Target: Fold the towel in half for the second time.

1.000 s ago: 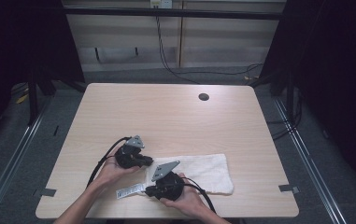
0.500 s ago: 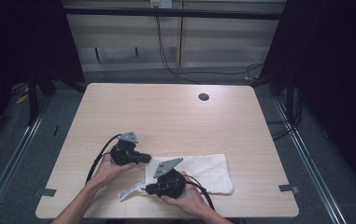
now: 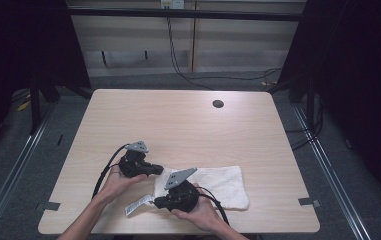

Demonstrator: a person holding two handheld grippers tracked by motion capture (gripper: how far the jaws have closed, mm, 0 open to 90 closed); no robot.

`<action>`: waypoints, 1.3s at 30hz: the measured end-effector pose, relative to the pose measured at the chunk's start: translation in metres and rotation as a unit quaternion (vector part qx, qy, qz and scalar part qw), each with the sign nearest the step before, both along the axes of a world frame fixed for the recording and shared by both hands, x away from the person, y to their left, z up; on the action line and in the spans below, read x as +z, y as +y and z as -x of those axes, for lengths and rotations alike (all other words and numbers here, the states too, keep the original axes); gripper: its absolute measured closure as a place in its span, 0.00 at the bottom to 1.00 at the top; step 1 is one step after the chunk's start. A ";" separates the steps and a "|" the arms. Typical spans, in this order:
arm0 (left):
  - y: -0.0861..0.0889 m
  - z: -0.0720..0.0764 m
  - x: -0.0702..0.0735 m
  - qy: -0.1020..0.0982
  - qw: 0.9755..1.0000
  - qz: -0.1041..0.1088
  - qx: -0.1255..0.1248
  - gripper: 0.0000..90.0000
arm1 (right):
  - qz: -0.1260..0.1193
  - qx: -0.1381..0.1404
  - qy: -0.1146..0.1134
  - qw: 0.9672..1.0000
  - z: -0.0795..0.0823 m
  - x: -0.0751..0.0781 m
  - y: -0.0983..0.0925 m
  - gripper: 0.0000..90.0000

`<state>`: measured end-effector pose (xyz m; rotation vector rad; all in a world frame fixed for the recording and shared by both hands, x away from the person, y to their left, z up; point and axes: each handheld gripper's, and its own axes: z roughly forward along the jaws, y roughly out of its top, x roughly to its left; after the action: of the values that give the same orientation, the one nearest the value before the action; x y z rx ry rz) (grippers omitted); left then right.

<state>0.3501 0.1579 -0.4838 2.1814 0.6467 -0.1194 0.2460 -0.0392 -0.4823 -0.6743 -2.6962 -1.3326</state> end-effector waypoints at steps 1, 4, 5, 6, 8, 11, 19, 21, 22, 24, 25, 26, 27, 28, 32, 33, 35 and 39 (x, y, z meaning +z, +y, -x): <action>0.001 0.000 0.000 -0.001 1.000 0.002 0.000 0.96 | -0.002 -0.001 0.000 1.000 -0.001 0.001 0.000 0.96; 0.004 -0.002 0.002 0.002 1.000 0.017 0.006 0.96 | -0.006 -0.004 0.000 1.000 -0.002 0.003 -0.002 0.96; 0.005 -0.003 0.003 0.001 1.000 0.017 0.006 0.96 | -0.007 -0.003 0.000 1.000 -0.002 0.003 -0.002 0.96; 0.006 -0.003 0.004 0.005 1.000 0.018 0.004 0.96 | -0.008 -0.003 0.001 1.000 -0.002 0.004 -0.002 0.96; 0.007 -0.004 0.005 0.005 1.000 0.018 0.008 0.96 | -0.012 -0.006 -0.005 1.000 -0.003 0.007 -0.003 0.96; 0.010 -0.005 0.009 0.005 1.000 0.017 0.019 0.96 | -0.022 -0.011 -0.018 1.000 -0.004 0.015 -0.006 0.96; 0.022 -0.005 0.016 0.009 0.999 0.035 0.039 0.96 | -0.047 -0.017 -0.026 0.998 -0.009 0.030 -0.006 0.96; 0.024 -0.004 0.019 0.005 0.998 0.038 0.043 0.96 | -0.051 -0.015 -0.033 0.998 -0.008 0.036 -0.004 0.96; 0.024 -0.004 0.019 0.005 0.998 0.039 0.045 0.96 | -0.049 -0.015 -0.036 0.998 -0.007 0.038 -0.003 0.96; 0.026 -0.004 0.021 0.007 0.998 0.044 0.046 0.96 | -0.050 -0.015 -0.041 0.998 -0.007 0.042 -0.001 0.96; 0.028 -0.003 0.022 0.007 0.998 0.046 0.046 0.96 | -0.051 -0.015 -0.041 0.998 -0.007 0.043 -0.001 0.96; 0.029 -0.003 0.023 0.008 0.998 0.048 0.049 0.96 | -0.053 -0.016 -0.041 0.998 -0.007 0.045 -0.001 0.96; 0.030 -0.003 0.024 0.008 0.997 0.048 0.052 0.96 | -0.054 -0.016 -0.042 0.998 -0.007 0.046 -0.001 0.96; 0.031 -0.004 0.026 0.009 0.998 0.044 0.054 0.96 | -0.056 -0.017 -0.041 0.997 -0.007 0.047 -0.002 0.96; 0.035 -0.006 0.032 0.009 0.997 0.055 0.053 0.96 | -0.055 -0.020 -0.038 0.998 -0.008 0.051 -0.002 0.96; 0.037 -0.006 0.033 0.009 0.997 0.060 0.057 0.96 | -0.052 -0.021 -0.041 0.998 -0.008 0.053 -0.001 0.96; 0.038 -0.005 0.035 0.005 0.997 0.053 0.056 0.96 | -0.053 -0.021 -0.043 0.997 -0.008 0.057 0.000 0.96; 0.042 -0.002 0.038 -0.002 0.997 0.053 0.057 0.96 | -0.057 -0.021 -0.046 0.997 -0.007 0.062 0.002 0.96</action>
<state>0.3524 0.2001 -0.4462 2.0373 0.7430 -0.0879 0.2534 -0.0372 -0.4208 -0.6771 -2.6632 -1.5511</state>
